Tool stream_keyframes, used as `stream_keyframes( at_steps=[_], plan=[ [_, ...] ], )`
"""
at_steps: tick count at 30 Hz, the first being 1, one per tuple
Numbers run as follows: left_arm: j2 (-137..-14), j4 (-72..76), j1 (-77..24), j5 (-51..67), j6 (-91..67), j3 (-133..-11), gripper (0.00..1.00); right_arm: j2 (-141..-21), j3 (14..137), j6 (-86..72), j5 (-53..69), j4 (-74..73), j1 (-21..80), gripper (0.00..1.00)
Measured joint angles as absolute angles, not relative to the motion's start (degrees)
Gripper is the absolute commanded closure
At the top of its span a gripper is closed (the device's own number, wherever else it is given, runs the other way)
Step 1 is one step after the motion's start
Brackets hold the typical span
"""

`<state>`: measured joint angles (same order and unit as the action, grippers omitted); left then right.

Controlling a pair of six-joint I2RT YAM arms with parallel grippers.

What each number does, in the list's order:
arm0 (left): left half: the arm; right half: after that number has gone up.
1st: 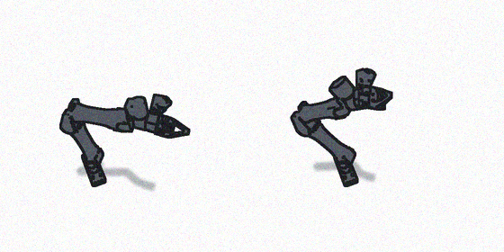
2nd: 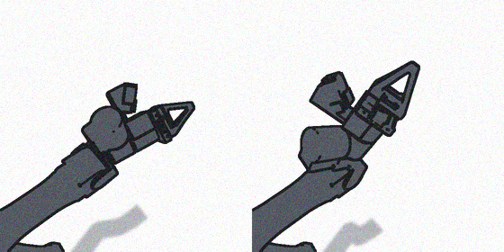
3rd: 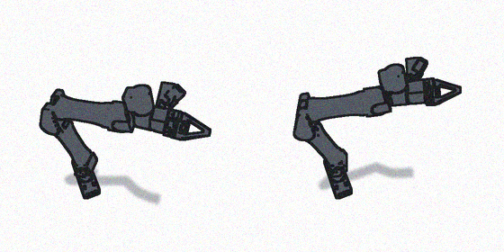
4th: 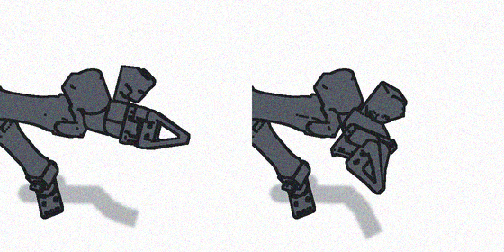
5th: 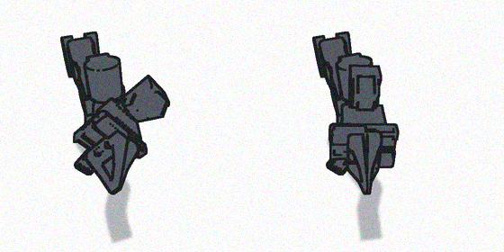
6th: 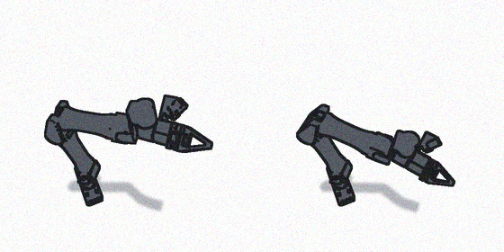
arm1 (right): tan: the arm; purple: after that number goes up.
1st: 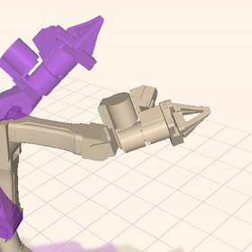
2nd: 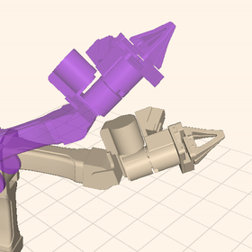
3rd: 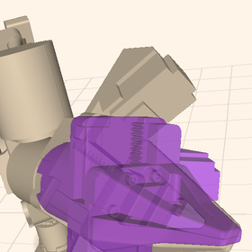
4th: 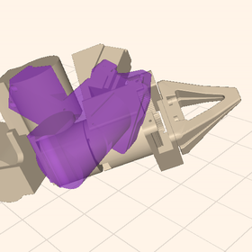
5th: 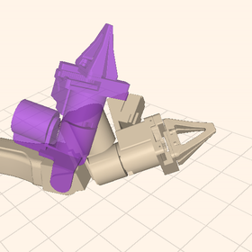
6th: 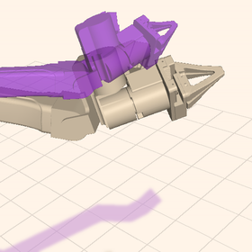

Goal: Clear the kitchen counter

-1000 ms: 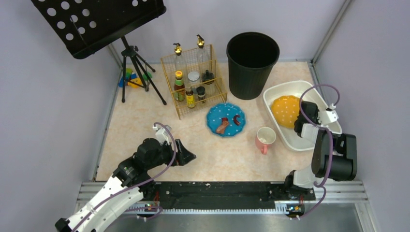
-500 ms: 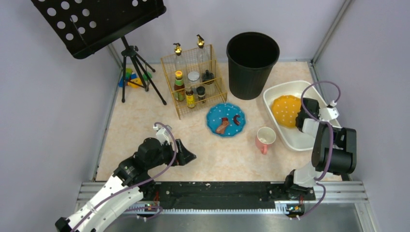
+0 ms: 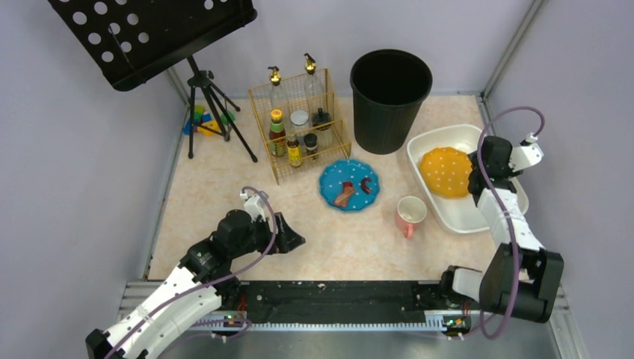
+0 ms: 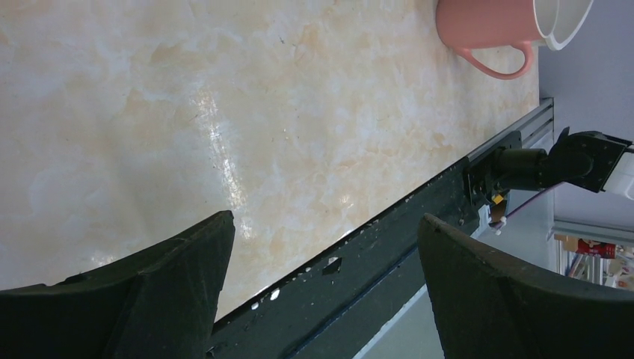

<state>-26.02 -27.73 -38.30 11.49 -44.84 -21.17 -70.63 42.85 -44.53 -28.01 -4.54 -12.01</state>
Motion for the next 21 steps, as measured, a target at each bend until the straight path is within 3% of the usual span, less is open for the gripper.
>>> stream_keyframes(
  at_steps=[6, 9, 21],
  plan=[
    [-28.6, -25.6, -38.3, 11.1, -44.9, -21.5, 0.04, -63.2, 44.1, -37.8, -24.8, -6.9, -6.2, 0.41],
    [-30.0, -25.2, -38.3, 10.8, -45.3, -22.1, 0.04, -61.2, 44.7, -35.0, -17.4, -7.4, -4.0, 0.42],
    [-35.3, -21.3, -38.3, 8.5, -48.5, -22.5, 0.05, -67.1, 48.1, -25.3, 8.3, -8.6, 8.2, 0.42]
  ],
)
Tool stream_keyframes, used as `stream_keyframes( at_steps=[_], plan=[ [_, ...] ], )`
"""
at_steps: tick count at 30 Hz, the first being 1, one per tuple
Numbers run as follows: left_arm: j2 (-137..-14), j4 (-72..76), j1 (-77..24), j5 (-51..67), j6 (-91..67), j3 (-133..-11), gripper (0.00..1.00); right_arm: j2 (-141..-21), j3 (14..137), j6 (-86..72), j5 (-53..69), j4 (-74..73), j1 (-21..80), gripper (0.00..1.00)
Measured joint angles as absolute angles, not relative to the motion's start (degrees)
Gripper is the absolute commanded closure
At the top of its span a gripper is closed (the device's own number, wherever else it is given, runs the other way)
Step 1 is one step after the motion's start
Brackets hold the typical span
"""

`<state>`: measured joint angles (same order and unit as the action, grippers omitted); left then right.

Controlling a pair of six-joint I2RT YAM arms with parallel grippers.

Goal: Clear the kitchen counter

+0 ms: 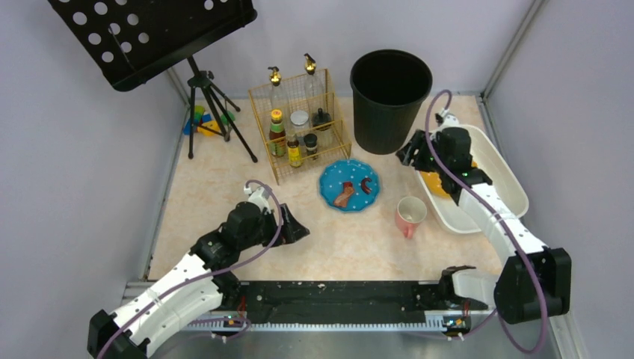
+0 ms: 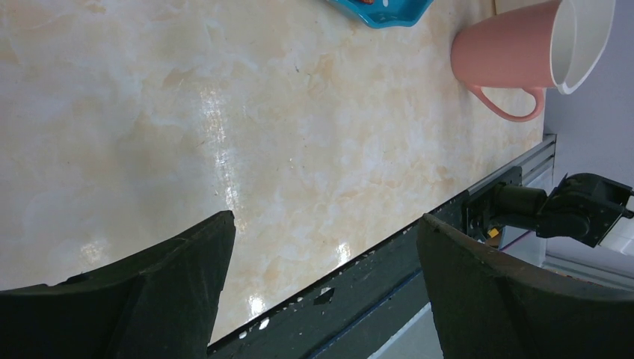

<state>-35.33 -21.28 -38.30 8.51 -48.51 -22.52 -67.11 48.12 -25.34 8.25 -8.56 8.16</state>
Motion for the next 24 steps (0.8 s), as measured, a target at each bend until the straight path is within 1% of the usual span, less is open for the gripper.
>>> stream_keyframes(
  at_steps=[4, 7, 21, 24],
  plan=[
    [-37.6, -19.4, -38.3, 8.3, -49.4, -22.5, 0.06, -70.6, 49.9, -23.5, 9.9, -8.9, 13.4, 0.44],
    [-39.0, -18.0, -38.3, 8.1, -49.8, -22.5, 0.06, -73.9, 51.9, -22.4, 10.5, -9.6, 15.9, 0.52],
    [-40.4, -16.2, -38.3, 8.3, -51.0, -22.5, 0.07, -88.8, 58.7, -19.6, 7.6, -10.8, 19.4, 0.7],
    [-40.1, -16.2, -38.3, 8.3, -51.0, -22.5, 0.06, -92.0, 59.4, -19.0, 6.7, -10.9, 19.7, 0.72]
  ],
)
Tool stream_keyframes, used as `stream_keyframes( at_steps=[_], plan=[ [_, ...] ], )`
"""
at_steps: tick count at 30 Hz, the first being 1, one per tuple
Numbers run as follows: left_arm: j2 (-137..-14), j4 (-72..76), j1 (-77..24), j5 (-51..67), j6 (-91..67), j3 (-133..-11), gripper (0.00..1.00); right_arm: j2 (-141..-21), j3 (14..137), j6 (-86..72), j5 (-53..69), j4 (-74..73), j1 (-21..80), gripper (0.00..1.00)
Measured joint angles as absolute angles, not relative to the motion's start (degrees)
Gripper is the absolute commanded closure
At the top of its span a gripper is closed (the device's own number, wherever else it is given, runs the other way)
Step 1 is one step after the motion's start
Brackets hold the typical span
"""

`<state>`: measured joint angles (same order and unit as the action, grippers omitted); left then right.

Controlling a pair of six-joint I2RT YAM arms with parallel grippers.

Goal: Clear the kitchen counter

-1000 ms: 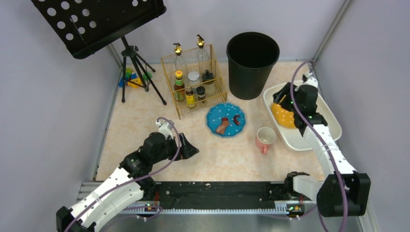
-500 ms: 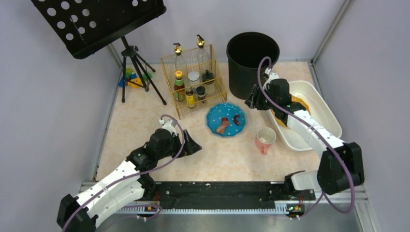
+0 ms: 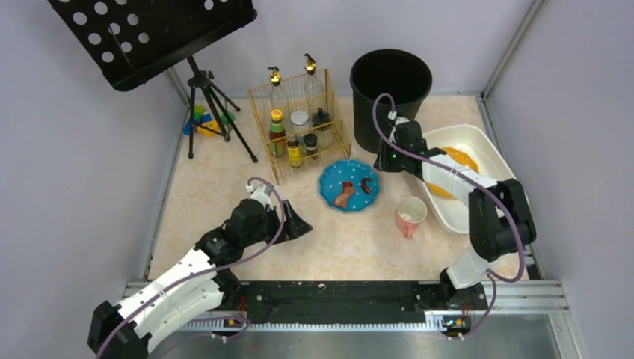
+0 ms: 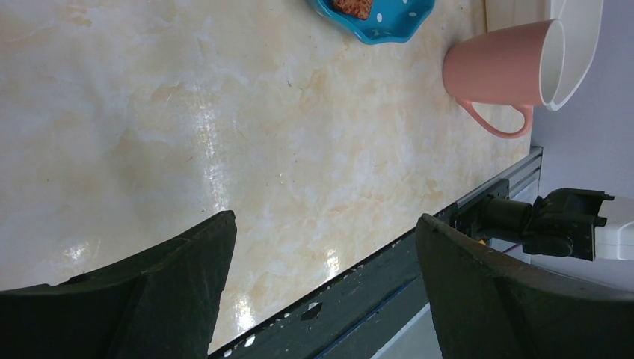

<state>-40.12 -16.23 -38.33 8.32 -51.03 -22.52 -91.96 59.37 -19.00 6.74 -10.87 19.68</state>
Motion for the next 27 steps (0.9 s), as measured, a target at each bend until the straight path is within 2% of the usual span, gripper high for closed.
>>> stream_keyframes(
  at_steps=[25, 27],
  plan=[
    [-36.8, -16.3, -38.3, 8.4, -51.0, -22.3, 0.06, -100.0, 58.4, -18.9, 3.6, -9.8, 21.5, 0.76],
    [-36.5, -16.3, -38.3, 8.4, -51.1, -22.1, 0.06, -100.0, 58.1, -19.1, 3.5, -9.8, 21.8, 0.79]
  ],
)
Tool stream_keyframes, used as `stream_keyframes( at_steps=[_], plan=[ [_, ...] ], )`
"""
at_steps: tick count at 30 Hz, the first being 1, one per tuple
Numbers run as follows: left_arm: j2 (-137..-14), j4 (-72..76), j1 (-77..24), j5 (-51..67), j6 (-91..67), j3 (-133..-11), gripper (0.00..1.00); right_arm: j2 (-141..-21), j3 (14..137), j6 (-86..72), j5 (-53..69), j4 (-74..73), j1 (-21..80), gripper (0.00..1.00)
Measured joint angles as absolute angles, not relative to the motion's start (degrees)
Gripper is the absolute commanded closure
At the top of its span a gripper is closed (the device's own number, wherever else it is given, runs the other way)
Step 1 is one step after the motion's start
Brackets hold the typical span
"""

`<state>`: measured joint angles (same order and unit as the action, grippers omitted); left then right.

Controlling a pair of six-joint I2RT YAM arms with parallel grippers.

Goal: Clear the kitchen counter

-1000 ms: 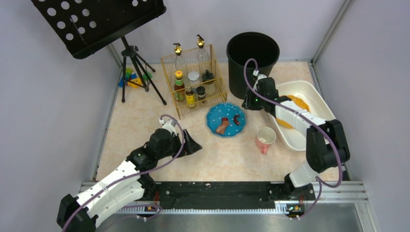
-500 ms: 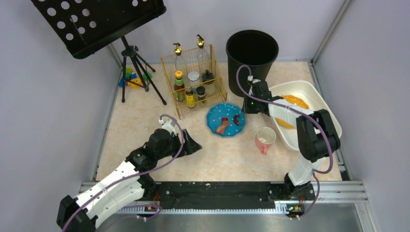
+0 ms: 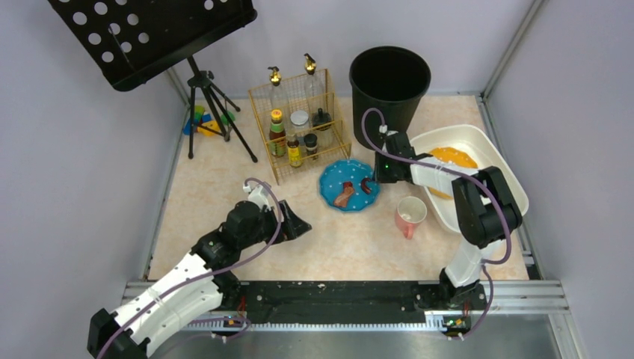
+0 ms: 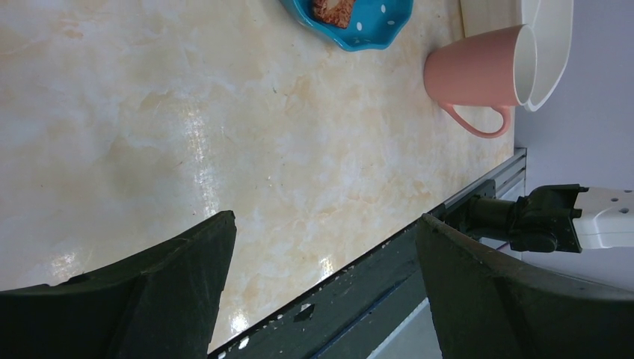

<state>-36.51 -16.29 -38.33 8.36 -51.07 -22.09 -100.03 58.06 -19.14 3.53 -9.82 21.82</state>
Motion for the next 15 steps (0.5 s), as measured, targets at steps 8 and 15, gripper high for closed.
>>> stream_keyframes(
  at_steps=[8, 15],
  plan=[
    [-35.1, -16.5, -38.3, 8.4, -51.1, -21.7, 0.06, -100.1, 57.7, -20.0, 2.2, -9.7, 22.4, 1.0],
    [-32.4, -17.3, -38.3, 8.3, -51.1, -21.0, 0.06, -99.8, 56.4, -21.2, 1.1, -7.3, 24.5, 1.0]
  ],
)
